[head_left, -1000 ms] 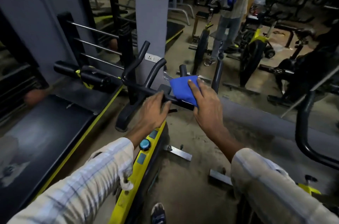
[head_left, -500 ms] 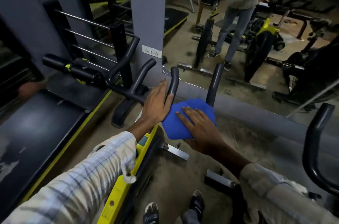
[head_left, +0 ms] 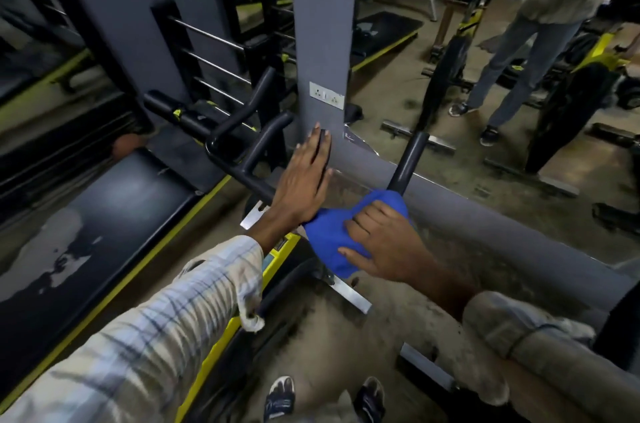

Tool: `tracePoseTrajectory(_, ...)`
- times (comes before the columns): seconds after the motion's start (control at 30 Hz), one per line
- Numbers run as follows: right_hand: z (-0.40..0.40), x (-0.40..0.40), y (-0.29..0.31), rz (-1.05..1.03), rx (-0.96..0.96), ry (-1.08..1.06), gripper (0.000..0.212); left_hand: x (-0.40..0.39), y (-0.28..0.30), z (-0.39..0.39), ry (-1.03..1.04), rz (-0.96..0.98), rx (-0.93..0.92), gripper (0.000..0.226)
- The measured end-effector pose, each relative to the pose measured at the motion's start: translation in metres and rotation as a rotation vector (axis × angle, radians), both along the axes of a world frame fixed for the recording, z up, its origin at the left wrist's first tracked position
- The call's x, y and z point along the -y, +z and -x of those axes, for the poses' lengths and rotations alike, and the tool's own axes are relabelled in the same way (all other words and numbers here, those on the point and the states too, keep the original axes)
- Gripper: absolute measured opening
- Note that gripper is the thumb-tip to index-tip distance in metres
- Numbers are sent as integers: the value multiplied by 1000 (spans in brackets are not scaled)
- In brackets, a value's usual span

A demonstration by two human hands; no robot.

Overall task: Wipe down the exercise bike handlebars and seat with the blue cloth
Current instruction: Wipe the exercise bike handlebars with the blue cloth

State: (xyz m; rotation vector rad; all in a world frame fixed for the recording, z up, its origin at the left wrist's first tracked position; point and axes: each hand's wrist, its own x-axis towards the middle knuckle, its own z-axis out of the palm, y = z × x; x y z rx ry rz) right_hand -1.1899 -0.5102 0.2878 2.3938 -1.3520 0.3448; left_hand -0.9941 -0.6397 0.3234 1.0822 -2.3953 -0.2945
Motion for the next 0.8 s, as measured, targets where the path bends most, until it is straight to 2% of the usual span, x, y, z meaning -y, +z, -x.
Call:
tracePoseTrajectory(0.2, -6, 5, -3, 39, 128, 7, 48, -4, -3, 7, 36, -36, -20, 72)
tracePoseTrajectory(0.33, 28, 26, 9, 15, -39, 119, 53, -8, -3, 8, 40, -58, -43, 73)
tracePoseTrajectory(0.43, 52, 48, 23, -31, -119, 105, 57, -9, -3, 8, 47, -58, -55, 73)
tracePoseTrajectory(0.63, 44, 42, 26, -115, -39, 36, 50, -12, -11, 12, 75, -51, -90, 74)
tracePoseTrajectory(0.8, 12, 13, 4, -70, 31, 113, 63, -9, -14, 13, 71, -38, -100, 74)
